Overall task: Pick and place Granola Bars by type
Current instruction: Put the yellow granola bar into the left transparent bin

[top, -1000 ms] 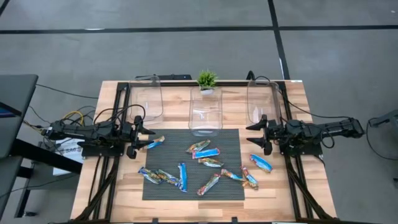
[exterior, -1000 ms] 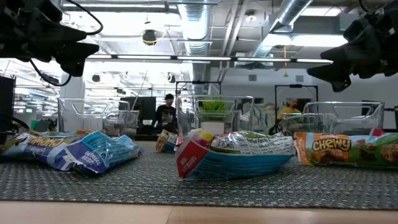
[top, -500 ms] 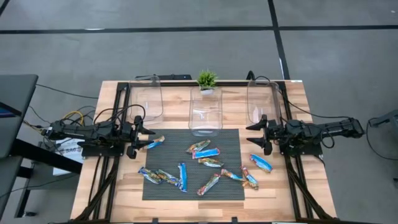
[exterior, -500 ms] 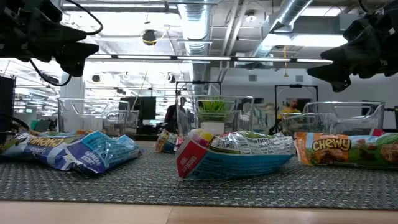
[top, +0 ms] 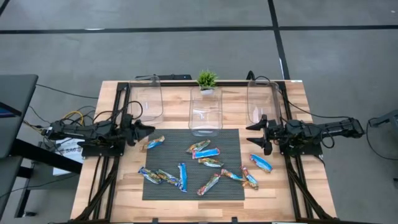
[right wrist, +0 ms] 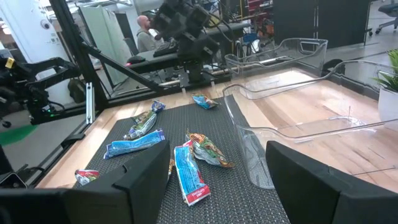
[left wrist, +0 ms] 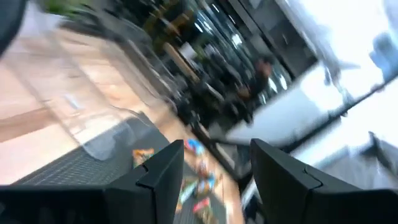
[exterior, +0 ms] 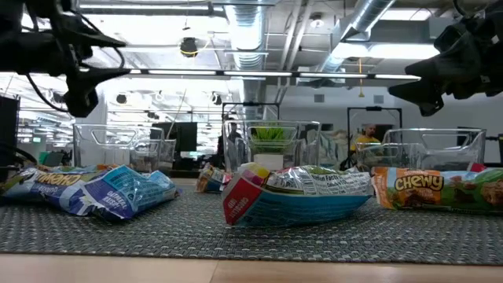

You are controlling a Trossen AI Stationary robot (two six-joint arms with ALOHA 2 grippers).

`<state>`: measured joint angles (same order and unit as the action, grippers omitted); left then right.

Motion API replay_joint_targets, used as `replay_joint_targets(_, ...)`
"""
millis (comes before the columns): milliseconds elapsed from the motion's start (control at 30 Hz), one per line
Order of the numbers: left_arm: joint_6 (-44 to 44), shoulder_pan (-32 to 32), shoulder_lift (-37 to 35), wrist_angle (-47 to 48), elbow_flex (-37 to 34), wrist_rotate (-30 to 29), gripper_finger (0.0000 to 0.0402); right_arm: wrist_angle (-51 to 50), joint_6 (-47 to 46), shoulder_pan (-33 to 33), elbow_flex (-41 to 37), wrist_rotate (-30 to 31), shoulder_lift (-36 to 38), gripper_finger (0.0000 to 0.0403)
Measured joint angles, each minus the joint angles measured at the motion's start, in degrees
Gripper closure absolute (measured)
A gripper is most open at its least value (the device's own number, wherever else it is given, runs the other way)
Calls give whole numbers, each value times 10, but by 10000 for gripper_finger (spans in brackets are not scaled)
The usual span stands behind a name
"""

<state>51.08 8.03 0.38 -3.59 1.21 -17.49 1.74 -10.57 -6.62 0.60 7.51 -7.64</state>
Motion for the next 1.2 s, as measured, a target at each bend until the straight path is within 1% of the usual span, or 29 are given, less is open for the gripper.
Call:
replay_joint_targets(100,60,0,0,-1,1,-48,224,0,0,0,0,0,0,143)
replay_joint_targets(300,89,0,0,-1,2,-98,224,0,0,0,0,0,0,143)
replay_joint_targets(400,107,0,0,-58,2,-135,224,0,0,0,0,0,0,143)
replay_joint_targets(467,105,0,0,-120,3,-134,224,0,0,0,0,0,0,143)
replay_joint_targets(600,86,0,15,-245,5,-91,224,8,0,1,0,2,0,143)
replay_joint_targets(667,85,0,40,-260,22,-87,224,37,-3,3,0,2,0,143)
replay_joint_targets(733,80,0,76,-240,52,-88,224,83,-53,4,0,2,0,143)
replay_joint_targets(833,65,0,153,-192,110,-88,224,165,-160,5,0,4,0,143)
replay_joint_targets(967,29,0,259,-128,191,-84,224,229,-273,12,0,7,0,143)
replay_joint_targets(1033,17,0,307,-85,235,-80,224,235,-282,16,6,7,-2,143)
replay_joint_targets(1100,2,-2,352,-22,286,-56,224,217,-254,19,26,-10,-12,143)
replay_joint_targets(1133,-5,-5,374,18,314,-41,224,196,-240,19,42,-20,-21,143)
replay_joint_targets(1200,-10,-10,414,128,376,-10,224,129,-213,19,86,-34,-51,143)
